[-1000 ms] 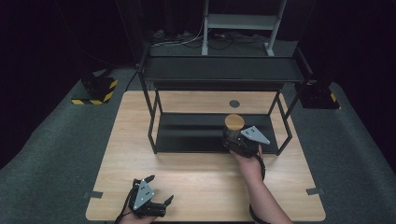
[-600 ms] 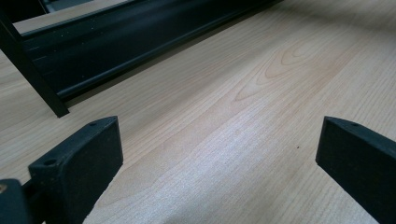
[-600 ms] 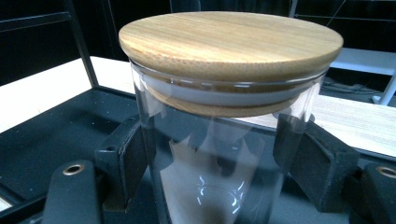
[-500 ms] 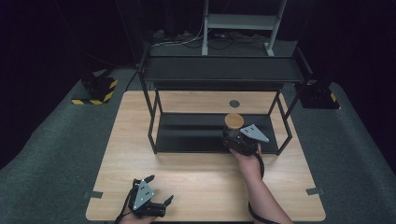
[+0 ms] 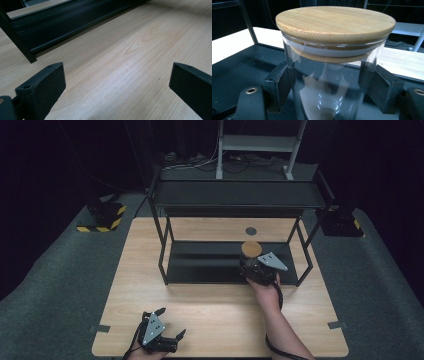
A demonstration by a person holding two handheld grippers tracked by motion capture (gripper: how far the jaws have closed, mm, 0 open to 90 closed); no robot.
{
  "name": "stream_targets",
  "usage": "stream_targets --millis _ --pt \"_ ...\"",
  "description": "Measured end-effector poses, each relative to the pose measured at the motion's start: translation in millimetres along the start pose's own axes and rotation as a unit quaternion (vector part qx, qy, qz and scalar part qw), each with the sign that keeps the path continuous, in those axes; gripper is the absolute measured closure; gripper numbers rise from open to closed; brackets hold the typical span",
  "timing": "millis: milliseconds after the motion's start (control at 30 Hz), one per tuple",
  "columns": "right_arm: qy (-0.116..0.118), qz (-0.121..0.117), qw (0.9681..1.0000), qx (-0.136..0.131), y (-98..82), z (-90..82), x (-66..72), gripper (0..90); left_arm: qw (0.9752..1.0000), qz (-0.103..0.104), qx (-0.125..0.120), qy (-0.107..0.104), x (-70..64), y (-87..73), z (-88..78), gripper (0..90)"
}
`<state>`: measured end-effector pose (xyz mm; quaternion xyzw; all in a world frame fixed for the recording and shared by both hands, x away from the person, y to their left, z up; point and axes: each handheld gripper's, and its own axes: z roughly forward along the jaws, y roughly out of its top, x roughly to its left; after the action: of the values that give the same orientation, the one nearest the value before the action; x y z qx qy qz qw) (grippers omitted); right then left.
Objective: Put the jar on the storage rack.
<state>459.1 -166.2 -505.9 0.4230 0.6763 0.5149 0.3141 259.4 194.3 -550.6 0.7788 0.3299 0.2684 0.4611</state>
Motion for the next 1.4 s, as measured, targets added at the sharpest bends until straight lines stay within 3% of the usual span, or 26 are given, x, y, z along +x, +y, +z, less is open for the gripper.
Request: stream_targets --millis 1400 --pt "-0.007 -0.005 0.9999 0.007 -7.3 8.5 -2.8 25.4 1.0 0.0 -0.001 0.0 0.0 -0.1 -0.1 0.9"
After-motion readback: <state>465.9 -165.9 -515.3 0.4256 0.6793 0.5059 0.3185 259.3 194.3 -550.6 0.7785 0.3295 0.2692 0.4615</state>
